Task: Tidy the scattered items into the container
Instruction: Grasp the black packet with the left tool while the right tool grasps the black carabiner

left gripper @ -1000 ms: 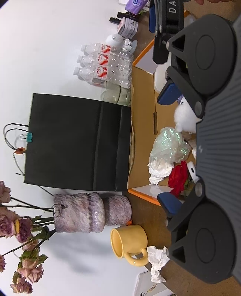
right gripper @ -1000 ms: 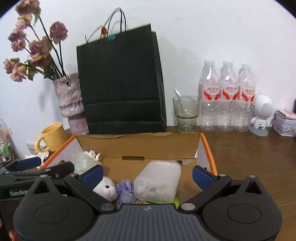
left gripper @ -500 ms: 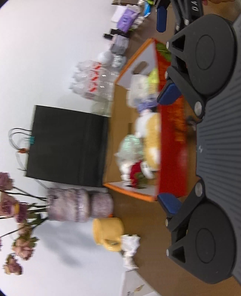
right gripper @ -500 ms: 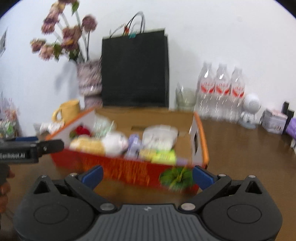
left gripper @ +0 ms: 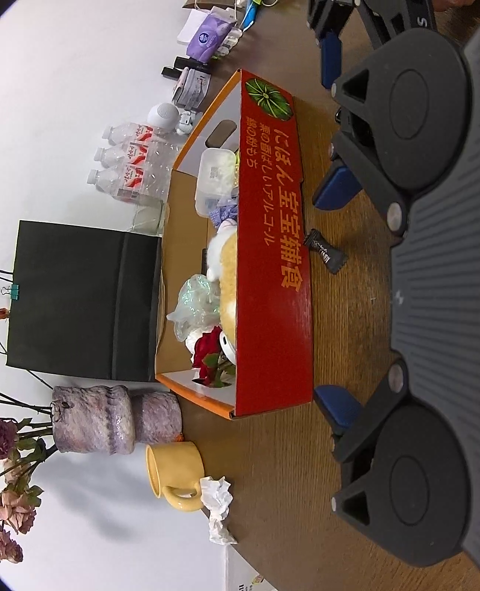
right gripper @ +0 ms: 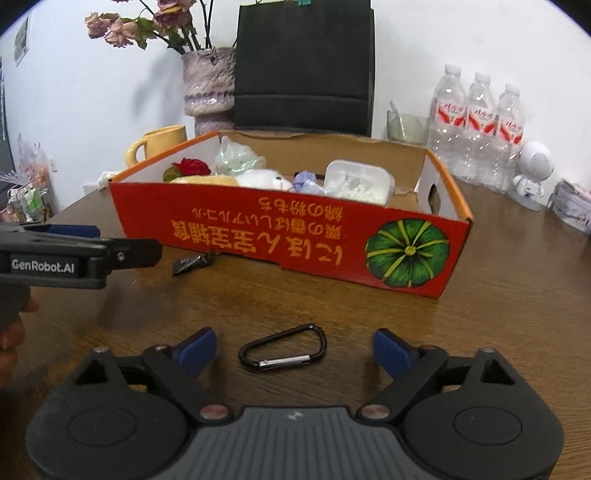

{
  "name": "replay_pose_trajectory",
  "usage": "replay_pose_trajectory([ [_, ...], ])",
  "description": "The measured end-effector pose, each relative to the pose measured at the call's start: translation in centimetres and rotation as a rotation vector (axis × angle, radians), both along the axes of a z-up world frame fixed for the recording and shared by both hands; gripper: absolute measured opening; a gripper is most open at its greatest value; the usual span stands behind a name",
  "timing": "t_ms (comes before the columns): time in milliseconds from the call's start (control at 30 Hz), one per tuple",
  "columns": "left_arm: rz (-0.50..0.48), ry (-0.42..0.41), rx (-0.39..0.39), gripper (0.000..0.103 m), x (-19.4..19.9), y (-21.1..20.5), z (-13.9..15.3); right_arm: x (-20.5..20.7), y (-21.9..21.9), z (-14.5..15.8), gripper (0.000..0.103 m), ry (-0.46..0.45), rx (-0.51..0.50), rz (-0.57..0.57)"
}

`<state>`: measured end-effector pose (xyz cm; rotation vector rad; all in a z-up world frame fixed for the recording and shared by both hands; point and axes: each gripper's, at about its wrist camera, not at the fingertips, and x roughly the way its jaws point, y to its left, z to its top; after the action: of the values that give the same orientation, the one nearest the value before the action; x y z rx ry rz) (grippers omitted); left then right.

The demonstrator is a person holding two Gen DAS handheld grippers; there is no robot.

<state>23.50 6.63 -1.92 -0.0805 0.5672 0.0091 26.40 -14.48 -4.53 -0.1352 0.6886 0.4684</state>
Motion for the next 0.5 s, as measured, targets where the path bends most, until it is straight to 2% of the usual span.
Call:
replay_pose_trajectory([
  [67, -0.003, 0.007, 0.005, 0.102, 0.2, -0.1, -0.1, 0.0, 0.0, 0.0, 0.074, -0.008, 0.005, 0.005],
  [133, -0.011, 0.016, 0.011, 0.100, 0.4, -0.3, -0.3, -0.2, -0.1, 0.2, 0.055, -0.016, 0.010, 0.014],
  [167, -0.015, 0.019, 0.017, 0.100, 0.5, -0.5, -0.4, -0.2, -0.1, 0.2, 0.052, -0.019, 0.011, 0.019],
  [267, -0.033, 0.033, 0.036, 0.094, 1.1, -1.1, -0.6, -0.2, -0.1, 0.3, 0.052, -0.019, 0.012, 0.024],
  [433, -0.061, 0.065, 0.049, 0.068, 2.6, -2.3, -1.2, 0.1, -0.8, 0.3, 0.051, -0.013, 0.027, 0.010],
  [500, -0.076, 0.074, 0.050, 0.061, 3.1, -2.8, -1.4, 0.4, -1.2, 0.3, 0.051, -0.009, 0.033, -0.006],
])
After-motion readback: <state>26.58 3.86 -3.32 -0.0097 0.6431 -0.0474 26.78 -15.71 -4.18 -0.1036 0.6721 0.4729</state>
